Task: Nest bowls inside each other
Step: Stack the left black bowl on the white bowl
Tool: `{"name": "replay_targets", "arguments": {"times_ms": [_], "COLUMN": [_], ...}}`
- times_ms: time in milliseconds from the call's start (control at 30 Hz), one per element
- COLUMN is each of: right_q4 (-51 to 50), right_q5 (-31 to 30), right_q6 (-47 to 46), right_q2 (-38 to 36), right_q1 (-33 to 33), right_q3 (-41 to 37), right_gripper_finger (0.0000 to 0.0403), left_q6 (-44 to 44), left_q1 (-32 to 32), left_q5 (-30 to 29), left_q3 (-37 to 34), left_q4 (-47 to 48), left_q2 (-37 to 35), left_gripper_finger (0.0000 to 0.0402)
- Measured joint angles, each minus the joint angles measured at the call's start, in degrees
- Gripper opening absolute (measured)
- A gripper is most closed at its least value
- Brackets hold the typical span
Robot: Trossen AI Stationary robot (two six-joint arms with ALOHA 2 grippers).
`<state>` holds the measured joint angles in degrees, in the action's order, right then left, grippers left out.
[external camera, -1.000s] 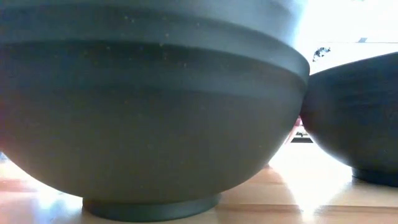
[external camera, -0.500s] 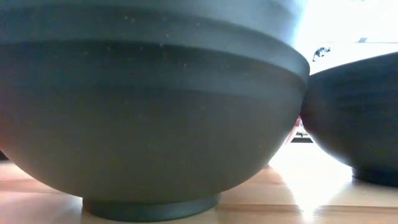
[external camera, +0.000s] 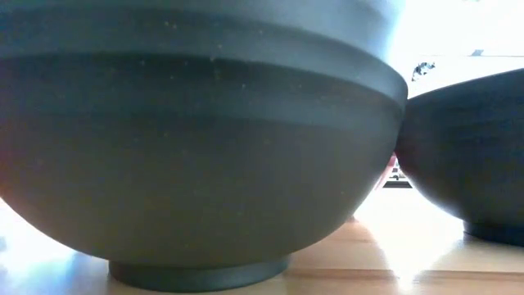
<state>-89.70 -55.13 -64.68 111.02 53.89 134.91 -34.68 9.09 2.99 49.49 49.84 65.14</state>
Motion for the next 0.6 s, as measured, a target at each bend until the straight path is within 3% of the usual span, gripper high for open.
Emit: {"name": "replay_targets", "arguments": {"times_ms": [100,233,600], "right_q4": [0.2,0.3,-0.3], "right_q5": [0.1,0.3,0.5], "right_q6": [0.0,0.0,1.2], "right_q2": [0.0,0.0,0.0], "right_q1": [0.0,0.0,0.0], "right_q3": [0.0,0.0,0.0], "right_gripper_finger": [0.0140,0.0140,0.0140], "left_q6": [0.9,1.4,1.4], "left_q1": [3.2,5.0,3.5], "left_q5": [4.8,6.6,2.1], "left_q3": [4.1,10.6,30.0], "left_q4": [0.0,0.6,4.6], "left_q2": [0.0,0.0,8.5], "left_gripper_finger": [0.0000,0.0000,0.0000]}}
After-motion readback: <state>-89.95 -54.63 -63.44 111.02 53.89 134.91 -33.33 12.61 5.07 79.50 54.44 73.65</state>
